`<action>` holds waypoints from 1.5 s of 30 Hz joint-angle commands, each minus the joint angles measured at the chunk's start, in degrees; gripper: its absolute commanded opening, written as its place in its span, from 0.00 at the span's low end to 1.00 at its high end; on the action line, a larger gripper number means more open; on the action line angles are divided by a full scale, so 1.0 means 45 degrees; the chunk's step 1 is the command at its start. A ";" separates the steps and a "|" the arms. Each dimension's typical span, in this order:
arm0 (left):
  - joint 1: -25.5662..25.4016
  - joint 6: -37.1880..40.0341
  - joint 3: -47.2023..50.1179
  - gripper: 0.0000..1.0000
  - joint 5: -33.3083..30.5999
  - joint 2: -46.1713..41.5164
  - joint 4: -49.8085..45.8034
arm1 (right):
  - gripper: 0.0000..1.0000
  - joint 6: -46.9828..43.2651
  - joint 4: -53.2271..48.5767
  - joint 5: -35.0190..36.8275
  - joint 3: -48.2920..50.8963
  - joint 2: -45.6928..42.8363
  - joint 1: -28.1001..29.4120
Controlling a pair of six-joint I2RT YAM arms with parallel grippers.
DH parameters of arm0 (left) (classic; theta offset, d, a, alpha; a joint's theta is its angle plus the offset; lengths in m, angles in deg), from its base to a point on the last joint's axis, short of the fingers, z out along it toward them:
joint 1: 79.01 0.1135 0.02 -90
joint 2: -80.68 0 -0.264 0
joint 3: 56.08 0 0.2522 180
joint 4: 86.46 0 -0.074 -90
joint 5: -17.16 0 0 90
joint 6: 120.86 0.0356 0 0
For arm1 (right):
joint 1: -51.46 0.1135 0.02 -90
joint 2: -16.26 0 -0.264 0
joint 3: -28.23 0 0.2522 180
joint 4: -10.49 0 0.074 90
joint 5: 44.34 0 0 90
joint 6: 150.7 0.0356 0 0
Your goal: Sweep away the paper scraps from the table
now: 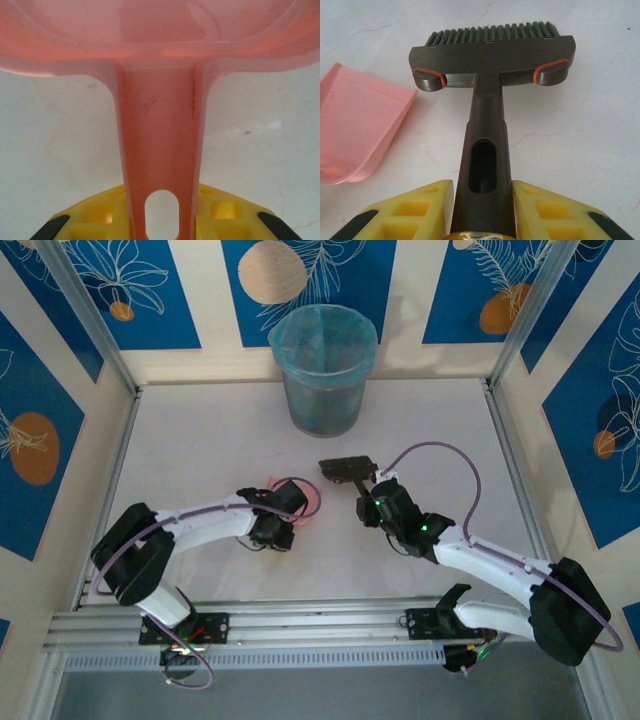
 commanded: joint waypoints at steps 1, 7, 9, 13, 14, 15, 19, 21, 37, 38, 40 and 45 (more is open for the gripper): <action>0.0502 0.0497 -0.0292 0.15 0.0503 0.0197 0.0035 | 0.00 0.0162 -0.0030 0.0914 -0.0579 0.0033 -0.0034; 0.0891 0.0615 -0.0454 0.23 0.1364 0.0584 0.0733 | 0.00 0.0238 0.0089 0.1280 -0.0244 -0.0394 -0.0202; 0.0916 0.0703 -0.0660 0.25 0.1494 0.0812 0.0806 | 0.00 0.0316 0.0078 0.1278 -0.0185 -0.0445 -0.0285; 0.1019 0.0742 -0.0913 0.31 0.1685 0.1209 0.0866 | 0.00 0.0377 -0.0009 0.1199 -0.0159 -0.0411 -0.0324; 0.1065 0.0744 -0.0939 0.33 0.1708 0.1265 0.0884 | 0.00 0.0378 -0.0045 0.1250 -0.0163 -0.0419 -0.0311; 0.1093 0.0737 -0.0938 0.36 0.1744 0.1266 0.0921 | 0.00 0.0377 -0.0082 0.1331 -0.0167 -0.0426 -0.0321; 0.1107 0.0771 -0.0920 0.53 0.1755 0.0916 0.1011 | 0.00 0.0363 -0.0032 0.1537 -0.0079 -0.0464 -0.0330; 0.1104 0.0771 -0.0842 0.65 0.1540 0.0478 0.0983 | 0.00 0.0376 0.0054 0.1566 -0.0006 -0.0484 -0.0332; 0.1117 0.0326 0.3865 1.00 -0.3734 -0.7463 0.3316 | 0.06 0.0349 0.0383 0.1185 -0.0106 0.0860 -0.0291; 0.1130 0.0211 0.3934 1.00 -0.3860 -0.7876 0.3219 | 0.07 0.0369 0.0364 0.1185 -0.0175 0.1129 -0.0289; 0.1128 0.0183 0.4058 1.00 -0.4150 -0.8779 0.3026 | 0.09 0.0397 0.0265 0.1180 -0.0433 0.1770 -0.0253; 0.1118 -0.0043 0.4595 1.00 -0.5083 -1.0731 0.2532 | 0.23 0.0328 0.0138 0.1383 -0.0898 0.2925 0.0139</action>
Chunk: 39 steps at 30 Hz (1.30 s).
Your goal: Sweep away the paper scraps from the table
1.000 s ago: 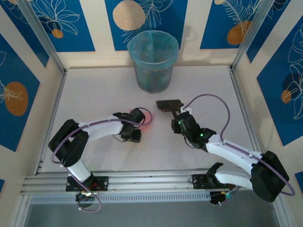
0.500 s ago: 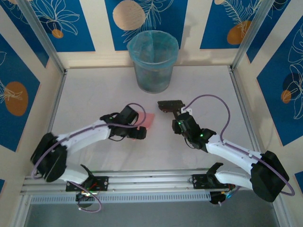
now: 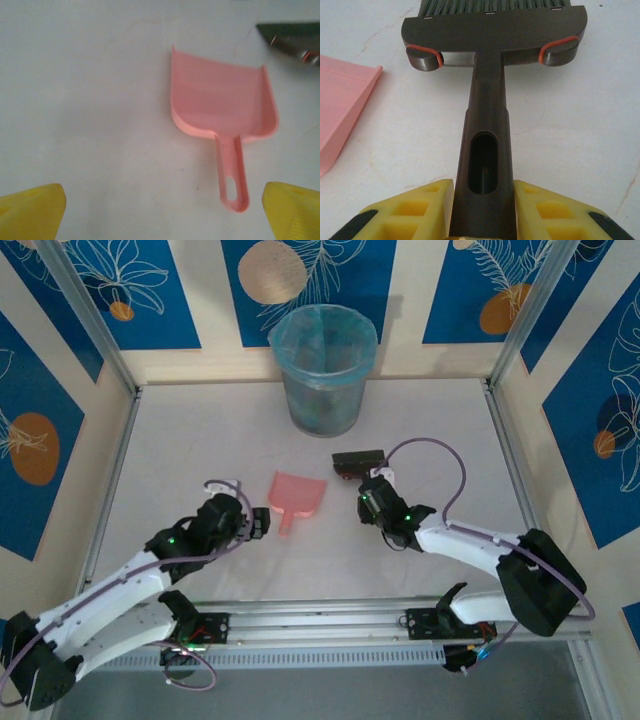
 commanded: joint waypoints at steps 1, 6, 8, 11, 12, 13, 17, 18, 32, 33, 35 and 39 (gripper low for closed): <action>0.0127 -0.0377 0.0386 1.00 -0.1296 -0.1136 -0.0236 | 0.27 0.0080 -0.0089 0.0331 -0.0402 0.0462 0.0380; 0.0136 -0.0701 0.0724 1.00 -0.2104 -0.2660 -0.0618 | 0.37 -0.0028 0.0266 0.0731 -0.0240 0.0321 0.0705; 0.0136 -0.0841 0.0808 1.00 -0.2489 -0.3108 -0.0803 | 0.39 0.0007 0.0316 0.0785 -0.0124 0.0105 0.0704; 0.0131 -0.0967 0.1017 1.00 -0.3035 -0.3733 -0.0919 | 0.47 0.0109 0.0447 0.0864 0.0161 -0.0426 0.0665; 0.0133 -0.0975 0.1094 1.00 -0.3175 -0.3963 -0.0942 | 0.50 0.0148 0.0549 0.0827 0.0291 -0.0678 0.0666; 0.0134 -0.0967 0.1158 1.00 -0.3334 -0.4140 -0.0946 | 0.51 0.0168 0.0676 0.0773 0.0444 -0.0902 0.0647; 0.0134 -0.0959 0.1300 1.00 -0.4219 -0.4763 -0.1226 | 0.54 0.0311 0.0932 0.0732 0.0804 -0.1579 0.0576; 0.0123 -0.0956 0.1315 1.00 -0.4473 -0.4935 -0.1340 | 0.54 0.0425 0.0802 0.0754 0.0830 -0.1749 0.0492; 0.0156 0.0021 0.0988 1.00 -0.3389 -0.4428 0.2837 | 0.97 0.3574 -0.1488 -0.2061 0.1842 -0.7790 -0.4397; 0.0194 -0.0036 0.0414 1.00 -0.3413 -0.3509 0.3085 | 1.00 0.3832 -0.1581 -0.2308 0.1572 -0.7921 -0.4817; 0.0473 0.0200 -0.1010 1.00 -0.3325 -0.1734 0.3428 | 0.99 0.3608 -0.1287 -0.2926 0.0962 -0.7646 -0.5489; 0.3032 -0.0081 -0.3166 1.00 -0.1206 0.0805 0.4058 | 0.99 0.2234 -0.1601 -0.4266 -0.0906 -0.5419 -0.7552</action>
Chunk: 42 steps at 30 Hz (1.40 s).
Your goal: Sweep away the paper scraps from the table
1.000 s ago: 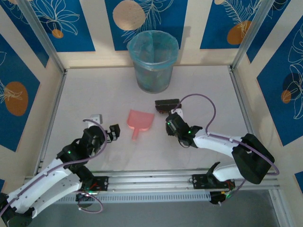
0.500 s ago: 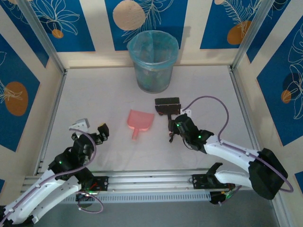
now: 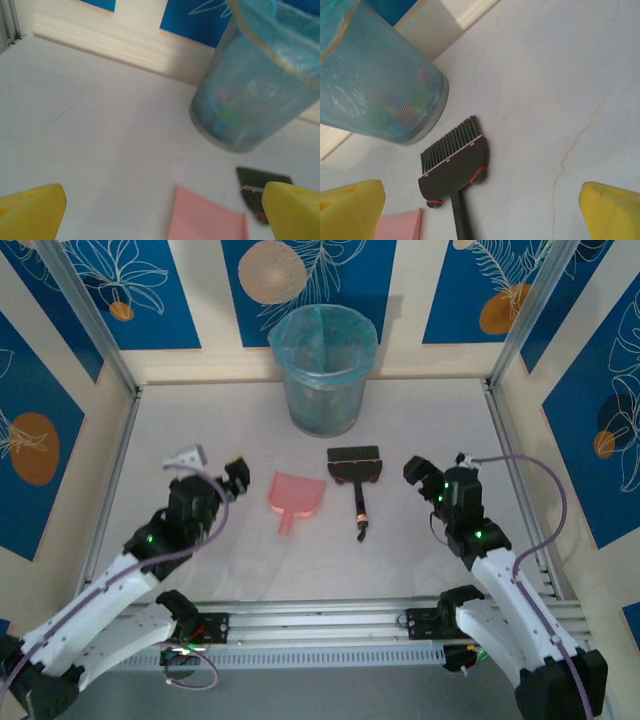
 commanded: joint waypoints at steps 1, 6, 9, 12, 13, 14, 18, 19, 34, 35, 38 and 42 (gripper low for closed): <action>0.2407 -0.0214 -0.1108 1.00 0.2400 0.1221 0.1974 | 1.00 -0.0844 -0.0197 -0.1786 -0.1479 0.1667 -0.1713; 0.5140 -0.0351 0.0681 1.00 0.2995 0.2515 0.6864 | 0.99 -0.1214 0.0682 -0.2285 -0.1753 0.4203 -0.4043; 0.5528 0.1764 0.2342 1.00 0.1389 0.3095 0.9942 | 0.99 -0.2161 0.1395 -0.1809 -0.1775 0.5563 -0.4386; 0.6076 0.3927 0.2820 1.00 0.1028 0.3676 1.0178 | 0.99 -0.3341 0.1990 -0.1315 -0.1901 0.6726 -0.4210; 0.6314 0.4080 0.2788 1.00 0.1113 0.3827 0.9633 | 0.99 -0.3629 0.2258 -0.1240 -0.1885 0.7050 -0.4131; 0.6556 0.4118 0.2807 1.00 0.1155 0.4011 0.9172 | 0.99 -0.3983 0.2579 -0.1207 -0.1864 0.7407 -0.4037; 0.7150 0.4843 0.2913 1.00 0.1444 0.4983 0.8794 | 0.99 -0.6380 0.5112 -0.1221 -0.1227 0.8488 -0.3157; 0.7300 0.4905 0.2882 1.00 0.1620 0.5189 0.8669 | 0.99 -0.7179 0.5924 -0.1039 -0.0962 0.8608 -0.2773; 0.7807 0.5626 0.3718 1.00 0.2890 0.6653 1.0838 | 0.99 -0.8487 1.1623 -0.4142 0.2364 0.7491 -0.2925; 0.7808 0.5682 0.3820 1.00 0.3204 0.6680 1.1141 | 0.99 -0.8351 1.1773 -0.4141 0.2391 0.7578 -0.3006; 0.7696 0.5987 0.3992 1.00 0.3864 0.6679 1.1648 | 0.99 -0.8581 1.1738 -0.4249 0.2180 0.7974 -0.2940; 0.7536 0.6265 0.4070 1.00 0.3686 0.6596 1.1676 | 0.99 -0.8765 1.1907 -0.3936 0.2036 0.8425 -0.2666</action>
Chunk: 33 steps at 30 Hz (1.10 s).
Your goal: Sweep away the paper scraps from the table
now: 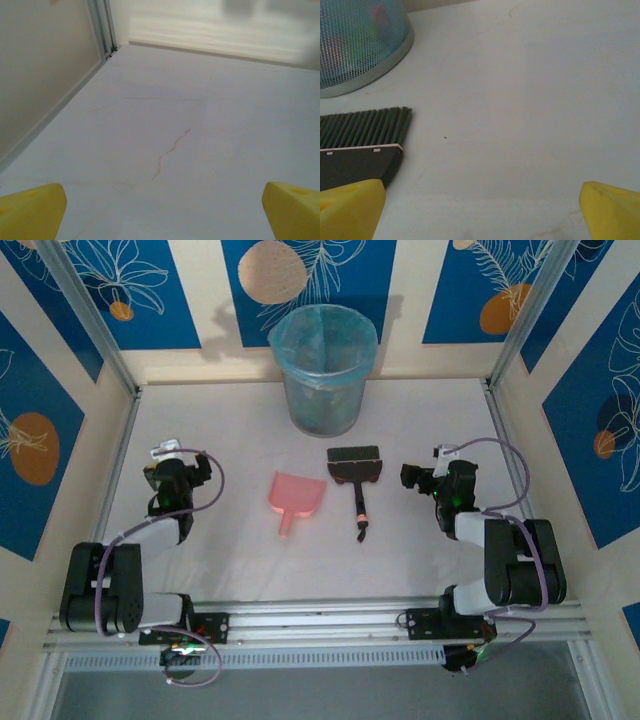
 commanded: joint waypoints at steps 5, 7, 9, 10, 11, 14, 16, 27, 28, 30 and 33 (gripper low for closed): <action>-0.0447 0.1177 0.0385 1.00 0.0832 -0.0034 0.1422 | 0.99 -0.0850 0.1143 0.0377 -0.0208 0.0404 0.0647; -0.0511 0.1381 0.0610 1.00 0.0752 -0.0052 0.1921 | 0.99 -0.0747 0.1960 0.0432 0.0090 0.0717 0.0602; -0.0512 0.1406 0.0660 1.00 0.0782 -0.0069 0.2011 | 0.99 -0.0789 0.2439 0.0404 0.0129 0.1122 0.0633; -0.0523 0.1502 0.0683 1.00 0.0964 -0.0066 0.2072 | 0.99 -0.0753 0.2028 0.0243 0.0074 0.0981 0.0531; -0.0564 0.1521 0.0599 1.00 0.1032 -0.0089 0.1906 | 0.99 -0.0741 0.2221 0.0186 0.0124 0.1014 0.0520; -0.0663 0.1651 -0.0255 1.00 0.1116 0.0094 -0.0763 | 0.99 -0.0876 0.2603 0.0581 0.0307 0.1006 0.0744; -0.0878 0.1813 0.0104 1.00 0.0674 0.0507 0.0016 | 0.99 -0.0940 0.2788 0.0768 0.0421 0.0987 0.0840; -0.1274 0.3126 0.1631 1.00 0.2304 0.3116 0.5314 | 0.99 -0.1351 0.4260 0.1271 0.1167 0.1027 0.1298; -0.1255 0.2892 0.1456 1.00 0.2018 0.2930 0.4642 | 0.99 -0.1229 0.3718 0.1186 0.0870 0.1044 0.1168; -0.1160 0.2731 0.1263 1.00 0.1728 0.3110 0.4637 | 0.99 -0.0811 0.2245 0.0636 0.0062 0.1105 0.0643; -0.0942 0.2455 0.1185 1.00 0.1836 0.3043 0.4327 | 0.99 -0.0508 0.1854 -0.0039 -0.0130 0.1104 0.0274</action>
